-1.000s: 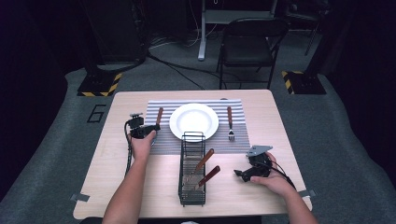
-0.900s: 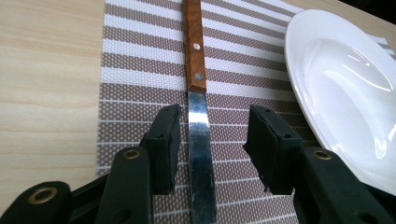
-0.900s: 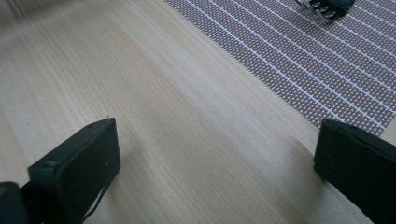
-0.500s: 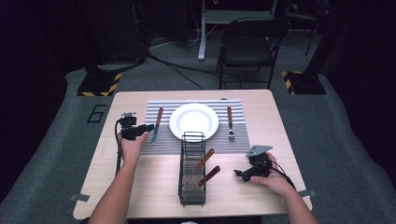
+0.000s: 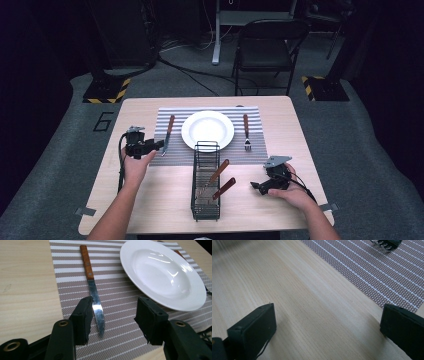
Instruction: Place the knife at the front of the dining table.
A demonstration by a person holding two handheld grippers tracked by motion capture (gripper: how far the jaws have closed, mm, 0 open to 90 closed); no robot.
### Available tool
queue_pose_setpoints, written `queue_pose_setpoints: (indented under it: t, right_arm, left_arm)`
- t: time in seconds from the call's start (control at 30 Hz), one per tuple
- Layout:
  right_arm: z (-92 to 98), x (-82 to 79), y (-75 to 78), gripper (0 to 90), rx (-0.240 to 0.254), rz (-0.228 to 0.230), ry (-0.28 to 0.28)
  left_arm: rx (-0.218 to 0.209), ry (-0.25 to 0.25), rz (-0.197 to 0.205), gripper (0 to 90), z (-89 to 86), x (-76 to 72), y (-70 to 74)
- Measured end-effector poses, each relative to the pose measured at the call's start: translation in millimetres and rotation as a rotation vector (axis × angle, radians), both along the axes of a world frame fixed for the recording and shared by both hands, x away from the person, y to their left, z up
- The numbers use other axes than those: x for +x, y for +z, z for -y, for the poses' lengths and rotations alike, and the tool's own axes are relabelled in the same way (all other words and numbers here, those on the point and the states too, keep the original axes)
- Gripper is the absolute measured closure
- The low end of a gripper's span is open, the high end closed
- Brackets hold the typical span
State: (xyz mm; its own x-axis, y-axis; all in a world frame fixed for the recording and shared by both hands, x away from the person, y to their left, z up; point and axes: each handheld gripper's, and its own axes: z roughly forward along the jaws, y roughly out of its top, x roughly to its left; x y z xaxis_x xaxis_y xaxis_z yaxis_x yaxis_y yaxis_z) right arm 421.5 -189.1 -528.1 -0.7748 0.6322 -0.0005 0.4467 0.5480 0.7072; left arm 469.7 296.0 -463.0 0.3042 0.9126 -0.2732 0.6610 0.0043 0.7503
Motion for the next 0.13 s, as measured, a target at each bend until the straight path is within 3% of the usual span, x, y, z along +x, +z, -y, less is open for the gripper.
queue_pose_setpoints:
  t: [0.13]
  right_arm:
    - [0.0, 0.0, 0.0, 0.0, 0.000, 0.000, 0.000]
  left_arm:
    - [0.010, -0.009, 0.032, 43.0, -6.9, -13.9, 1.0]
